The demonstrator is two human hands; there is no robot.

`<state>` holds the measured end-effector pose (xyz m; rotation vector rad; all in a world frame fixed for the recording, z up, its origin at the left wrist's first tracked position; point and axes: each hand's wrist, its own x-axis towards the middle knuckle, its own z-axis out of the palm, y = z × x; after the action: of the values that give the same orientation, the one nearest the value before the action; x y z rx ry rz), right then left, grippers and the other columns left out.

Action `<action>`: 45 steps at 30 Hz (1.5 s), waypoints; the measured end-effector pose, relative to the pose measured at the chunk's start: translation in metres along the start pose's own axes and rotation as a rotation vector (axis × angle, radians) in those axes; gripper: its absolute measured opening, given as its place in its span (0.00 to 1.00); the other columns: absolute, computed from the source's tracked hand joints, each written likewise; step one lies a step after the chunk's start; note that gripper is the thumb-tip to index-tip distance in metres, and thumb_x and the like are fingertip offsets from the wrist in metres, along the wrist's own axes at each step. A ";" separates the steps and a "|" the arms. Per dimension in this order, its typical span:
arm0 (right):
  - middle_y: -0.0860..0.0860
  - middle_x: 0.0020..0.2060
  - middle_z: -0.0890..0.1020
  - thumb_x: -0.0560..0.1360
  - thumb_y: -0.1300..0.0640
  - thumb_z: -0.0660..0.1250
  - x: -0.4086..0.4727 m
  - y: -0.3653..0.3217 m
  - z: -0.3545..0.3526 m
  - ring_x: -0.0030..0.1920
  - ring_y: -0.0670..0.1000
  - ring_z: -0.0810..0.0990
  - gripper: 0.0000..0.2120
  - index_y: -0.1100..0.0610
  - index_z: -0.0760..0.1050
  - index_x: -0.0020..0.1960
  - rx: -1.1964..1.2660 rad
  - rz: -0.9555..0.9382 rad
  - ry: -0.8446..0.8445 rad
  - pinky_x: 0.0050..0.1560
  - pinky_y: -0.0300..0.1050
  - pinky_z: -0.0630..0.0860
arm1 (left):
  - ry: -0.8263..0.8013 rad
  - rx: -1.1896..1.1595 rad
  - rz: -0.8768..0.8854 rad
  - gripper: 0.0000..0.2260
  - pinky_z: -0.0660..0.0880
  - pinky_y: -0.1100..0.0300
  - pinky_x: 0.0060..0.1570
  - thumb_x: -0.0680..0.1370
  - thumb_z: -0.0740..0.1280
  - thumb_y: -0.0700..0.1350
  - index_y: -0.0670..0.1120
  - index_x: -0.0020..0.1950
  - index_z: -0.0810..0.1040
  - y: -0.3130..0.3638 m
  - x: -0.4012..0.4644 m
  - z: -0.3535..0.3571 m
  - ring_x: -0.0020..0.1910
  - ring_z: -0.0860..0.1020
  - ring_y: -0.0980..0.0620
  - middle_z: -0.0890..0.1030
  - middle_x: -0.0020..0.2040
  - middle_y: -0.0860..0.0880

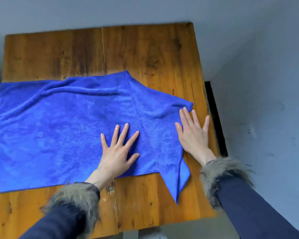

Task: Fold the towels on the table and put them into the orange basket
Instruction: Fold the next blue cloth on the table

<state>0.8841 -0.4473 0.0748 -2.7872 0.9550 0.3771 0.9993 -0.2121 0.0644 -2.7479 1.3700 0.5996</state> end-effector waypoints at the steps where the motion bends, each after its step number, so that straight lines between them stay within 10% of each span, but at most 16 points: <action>1: 0.45 0.76 0.53 0.80 0.44 0.43 0.011 0.010 -0.002 0.76 0.51 0.49 0.27 0.52 0.50 0.76 -0.033 -0.001 -0.009 0.70 0.65 0.38 | -0.006 0.003 -0.008 0.31 0.54 0.26 0.60 0.72 0.51 0.64 0.58 0.74 0.54 0.001 -0.001 -0.001 0.75 0.47 0.44 0.52 0.77 0.48; 8: 0.52 0.77 0.48 0.81 0.49 0.47 0.057 0.028 -0.032 0.76 0.54 0.43 0.25 0.56 0.50 0.76 0.087 0.081 0.079 0.72 0.61 0.39 | 0.024 -0.054 -0.083 0.26 0.54 0.27 0.62 0.73 0.52 0.57 0.54 0.71 0.59 0.021 0.009 -0.014 0.74 0.51 0.43 0.57 0.76 0.44; 17: 0.56 0.72 0.65 0.76 0.46 0.48 0.046 0.004 0.009 0.72 0.57 0.65 0.28 0.59 0.64 0.72 -0.046 -0.229 0.042 0.71 0.54 0.52 | 0.094 -0.018 -0.138 0.27 0.50 0.28 0.63 0.76 0.50 0.60 0.53 0.74 0.56 0.041 0.055 -0.010 0.75 0.53 0.41 0.56 0.76 0.44; 23: 0.53 0.76 0.51 0.79 0.46 0.42 0.097 0.033 -0.015 0.76 0.53 0.49 0.28 0.54 0.52 0.76 -0.029 -0.246 0.009 0.73 0.56 0.41 | 0.119 -0.012 -0.154 0.27 0.51 0.27 0.63 0.76 0.51 0.59 0.53 0.74 0.56 0.044 0.055 -0.007 0.74 0.50 0.42 0.56 0.76 0.43; 29: 0.54 0.74 0.60 0.77 0.46 0.49 0.055 0.020 0.002 0.74 0.55 0.58 0.27 0.54 0.61 0.73 0.015 -0.246 0.115 0.71 0.62 0.47 | 0.141 -0.013 -0.057 0.25 0.48 0.28 0.64 0.77 0.51 0.58 0.54 0.74 0.56 0.061 0.061 -0.011 0.75 0.49 0.42 0.53 0.77 0.44; 38: 0.53 0.76 0.54 0.78 0.44 0.51 0.007 0.060 0.009 0.76 0.53 0.50 0.27 0.53 0.56 0.75 0.223 0.012 0.066 0.72 0.58 0.41 | 0.023 0.074 -0.048 0.30 0.46 0.24 0.60 0.74 0.50 0.65 0.57 0.74 0.54 0.061 0.072 -0.011 0.75 0.47 0.40 0.52 0.77 0.44; 45: 0.54 0.60 0.75 0.79 0.50 0.59 -0.039 0.099 0.001 0.64 0.56 0.72 0.21 0.58 0.66 0.69 0.775 0.504 -0.102 0.57 0.45 0.68 | -0.036 0.056 0.173 0.27 0.48 0.28 0.65 0.76 0.53 0.61 0.54 0.74 0.59 0.097 0.037 -0.003 0.75 0.52 0.41 0.56 0.76 0.43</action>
<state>0.7925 -0.5017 0.0772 -1.8110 1.4015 0.1509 0.9457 -0.3006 0.0700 -2.5809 1.6014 0.6034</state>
